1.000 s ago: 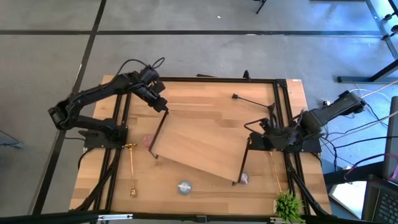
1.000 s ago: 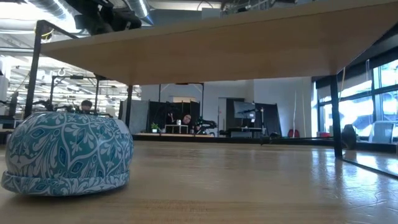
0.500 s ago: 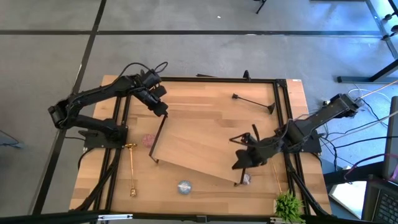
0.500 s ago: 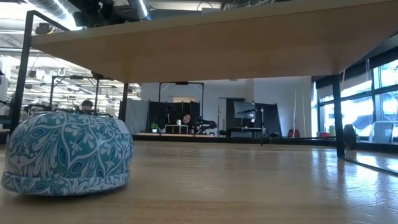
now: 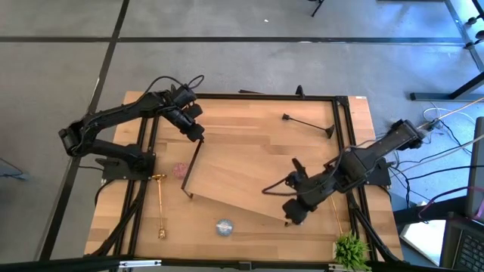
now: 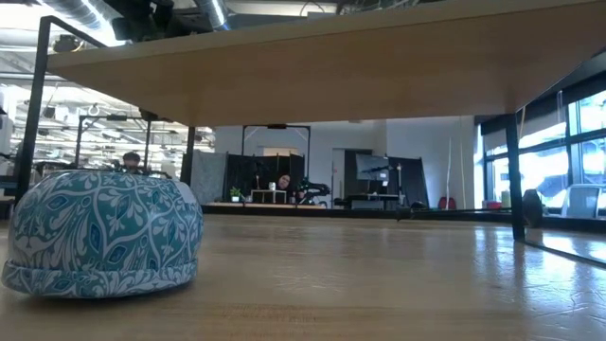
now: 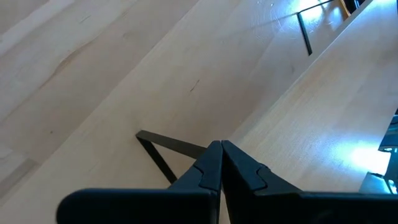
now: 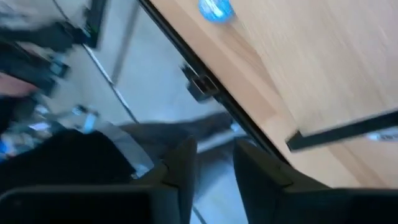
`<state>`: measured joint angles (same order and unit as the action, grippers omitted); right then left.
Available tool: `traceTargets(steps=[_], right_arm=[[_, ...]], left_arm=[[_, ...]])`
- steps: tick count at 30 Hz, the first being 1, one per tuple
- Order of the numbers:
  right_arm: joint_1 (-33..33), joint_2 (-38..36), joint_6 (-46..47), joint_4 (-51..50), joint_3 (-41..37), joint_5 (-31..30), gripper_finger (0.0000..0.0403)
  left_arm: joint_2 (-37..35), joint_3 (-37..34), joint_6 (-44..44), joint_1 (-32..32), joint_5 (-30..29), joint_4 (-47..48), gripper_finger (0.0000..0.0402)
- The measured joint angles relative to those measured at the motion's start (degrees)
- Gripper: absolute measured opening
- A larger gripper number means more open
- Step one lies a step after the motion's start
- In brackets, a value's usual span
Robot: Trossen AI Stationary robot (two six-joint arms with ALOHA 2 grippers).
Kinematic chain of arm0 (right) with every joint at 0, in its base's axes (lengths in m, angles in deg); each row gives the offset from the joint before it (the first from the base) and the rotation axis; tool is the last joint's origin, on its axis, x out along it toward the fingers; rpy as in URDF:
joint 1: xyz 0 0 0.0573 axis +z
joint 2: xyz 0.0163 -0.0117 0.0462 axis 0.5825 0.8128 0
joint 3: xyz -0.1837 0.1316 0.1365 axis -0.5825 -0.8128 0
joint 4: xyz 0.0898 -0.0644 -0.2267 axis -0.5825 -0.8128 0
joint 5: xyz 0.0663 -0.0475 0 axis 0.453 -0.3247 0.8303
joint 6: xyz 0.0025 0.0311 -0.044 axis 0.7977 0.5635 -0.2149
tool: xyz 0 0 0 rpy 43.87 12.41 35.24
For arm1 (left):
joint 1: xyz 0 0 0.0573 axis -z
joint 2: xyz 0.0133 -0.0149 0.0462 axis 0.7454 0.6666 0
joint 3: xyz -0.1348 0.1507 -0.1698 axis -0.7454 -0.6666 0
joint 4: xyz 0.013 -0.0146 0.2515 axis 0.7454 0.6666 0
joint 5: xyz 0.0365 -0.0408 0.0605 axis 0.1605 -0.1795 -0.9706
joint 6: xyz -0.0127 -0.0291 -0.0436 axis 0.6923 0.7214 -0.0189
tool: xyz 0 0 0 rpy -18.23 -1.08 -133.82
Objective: Pick & Place candle stick holders
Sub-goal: Adjust the shelf
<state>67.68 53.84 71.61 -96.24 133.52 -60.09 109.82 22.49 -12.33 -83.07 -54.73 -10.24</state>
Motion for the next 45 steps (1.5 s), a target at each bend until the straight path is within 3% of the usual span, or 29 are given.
traceTargets(steps=[5,15,22,34,41,45], right_arm=[[0.4,3.7,-2.2,-2.2,2.4,5.4,0.0073],[1.7,6.0,-9.4,-1.7,2.5,8.2,0.0052],[5.5,7.2,-6.4,-8.0,2.5,8.4,0.0048],[9.0,16.4,-0.3,-4.0,2.5,0.1,0.0048],[10.1,17.3,7.2,-5.0,2.5,-9.2,0.0048],[10.6,17.2,10.7,-7.6,2.5,-11.0,0.0048]], left_arm=[[0.0,0.0,0.7,0.0,0.0,0.0,0.0002],[0.0,0.0,3.3,0.0,-0.1,-0.1,0.0002],[0.0,0.0,5.1,0.0,-2.9,-0.6,0.0002],[0.0,0.0,10.1,0.0,-5.6,-5.9,0.0002],[0.0,0.0,11.3,0.0,-6.3,-6.9,0.0002],[-0.6,0.0,12.0,0.1,-6.3,-7.4,0.0002]])
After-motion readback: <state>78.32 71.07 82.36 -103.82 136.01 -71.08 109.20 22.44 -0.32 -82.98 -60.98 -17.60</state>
